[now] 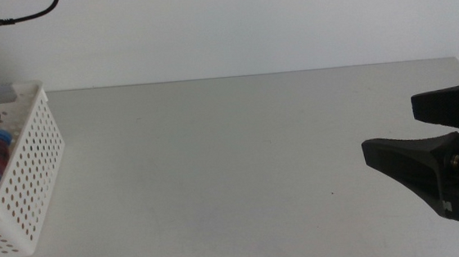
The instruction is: Use arms to grab the bottles and put them into the dustbin to the left of the table.
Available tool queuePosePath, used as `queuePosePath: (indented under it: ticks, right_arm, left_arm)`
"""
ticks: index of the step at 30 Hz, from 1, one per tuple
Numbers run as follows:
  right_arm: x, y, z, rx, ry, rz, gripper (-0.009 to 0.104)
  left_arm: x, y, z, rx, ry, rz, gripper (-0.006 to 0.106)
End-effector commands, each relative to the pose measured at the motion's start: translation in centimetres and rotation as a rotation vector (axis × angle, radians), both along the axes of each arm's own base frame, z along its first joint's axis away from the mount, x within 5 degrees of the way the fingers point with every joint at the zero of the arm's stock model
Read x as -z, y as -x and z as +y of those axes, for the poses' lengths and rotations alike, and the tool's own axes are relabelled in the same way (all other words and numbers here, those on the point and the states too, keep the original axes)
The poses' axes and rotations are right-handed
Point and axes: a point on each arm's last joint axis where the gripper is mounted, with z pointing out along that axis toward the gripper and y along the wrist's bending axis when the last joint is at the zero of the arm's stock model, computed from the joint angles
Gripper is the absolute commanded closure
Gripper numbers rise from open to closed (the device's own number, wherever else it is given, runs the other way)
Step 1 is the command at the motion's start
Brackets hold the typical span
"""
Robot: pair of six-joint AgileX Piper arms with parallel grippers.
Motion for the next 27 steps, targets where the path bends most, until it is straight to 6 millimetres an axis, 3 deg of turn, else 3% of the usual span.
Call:
queuePosePath:
  ticks: [1,10,16,21,27]
  right_arm:
    - [-1.6,-0.1,0.0,0.005,-0.044,-0.091,0.029]
    - [-1.6,-0.1,0.0,0.005,-0.044,-0.091,0.029]
    - [-1.6,-0.1,0.0,0.005,-0.044,-0.091,0.029]
    - [-1.6,-0.1,0.0,0.005,-0.044,-0.091,0.029]
    - [-1.6,-0.1,0.0,0.005,-0.044,-0.091,0.029]
  left_arm:
    - [-4.2,1.3,-0.6,-0.013,-0.013,-0.136,0.007]
    - [-9.9,4.6,-3.8,0.070,-0.062,-0.300,0.007]
    - [-13.7,7.9,-8.3,0.255,-0.134,-0.551,0.007]
    - [-14.3,11.4,-10.4,0.319,-0.144,-0.718,0.008]
    - [-14.2,15.8,-10.6,0.318,-0.151,-0.845,0.008]
